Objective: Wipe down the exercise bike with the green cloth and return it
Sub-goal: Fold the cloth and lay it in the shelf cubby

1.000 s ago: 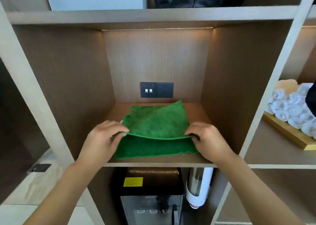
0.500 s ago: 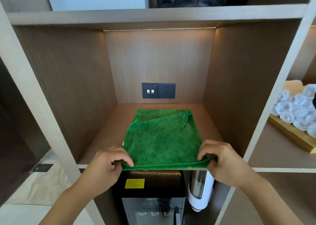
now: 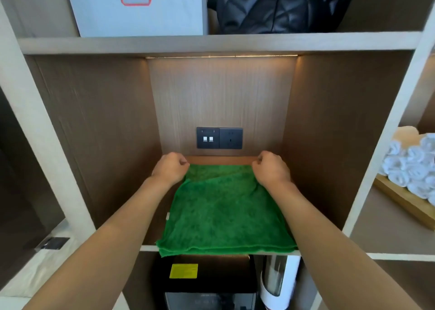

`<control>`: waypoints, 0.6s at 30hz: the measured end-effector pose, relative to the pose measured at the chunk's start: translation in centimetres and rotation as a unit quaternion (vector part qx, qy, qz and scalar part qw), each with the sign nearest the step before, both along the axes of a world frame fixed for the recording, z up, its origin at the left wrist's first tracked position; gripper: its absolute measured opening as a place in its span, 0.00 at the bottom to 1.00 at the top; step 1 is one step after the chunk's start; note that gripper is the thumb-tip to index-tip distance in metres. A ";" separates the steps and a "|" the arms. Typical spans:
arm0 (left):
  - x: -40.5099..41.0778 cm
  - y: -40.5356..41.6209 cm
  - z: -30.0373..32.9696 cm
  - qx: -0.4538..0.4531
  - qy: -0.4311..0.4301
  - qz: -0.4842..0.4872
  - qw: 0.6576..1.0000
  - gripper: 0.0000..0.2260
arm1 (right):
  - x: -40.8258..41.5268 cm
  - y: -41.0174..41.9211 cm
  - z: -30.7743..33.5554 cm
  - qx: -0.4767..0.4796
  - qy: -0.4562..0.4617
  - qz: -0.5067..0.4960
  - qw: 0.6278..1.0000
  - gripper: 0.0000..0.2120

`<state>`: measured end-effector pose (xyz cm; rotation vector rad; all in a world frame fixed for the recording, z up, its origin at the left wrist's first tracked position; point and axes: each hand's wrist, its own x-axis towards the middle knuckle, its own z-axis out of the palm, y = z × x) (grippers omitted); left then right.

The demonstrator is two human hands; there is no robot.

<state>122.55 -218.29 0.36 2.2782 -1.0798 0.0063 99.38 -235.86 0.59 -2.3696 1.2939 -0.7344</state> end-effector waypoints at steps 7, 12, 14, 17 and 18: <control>1.9 -3.2 -2.2 0.064 -0.018 0.075 0.995 0.16 | 0.6 -3.4 -2.8 0.041 -0.004 -0.053 0.998 0.22; 2.3 -3.9 -3.1 0.039 0.009 0.064 0.997 0.06 | 1.3 -4.8 -2.4 0.100 -0.101 -0.006 0.990 0.13; 3.0 -4.2 -3.1 0.014 0.037 0.064 0.997 0.05 | 1.4 -5.1 -2.7 0.112 -0.095 -0.006 0.989 0.09; 4.3 -4.7 -3.4 -0.009 0.056 0.075 0.996 0.10 | 1.4 -5.9 -2.9 0.120 -0.117 -0.026 0.985 0.09; 4.6 -4.9 -3.5 -0.022 0.065 0.080 0.994 0.10 | 1.4 -6.0 -2.8 0.127 -0.133 -0.034 0.982 0.09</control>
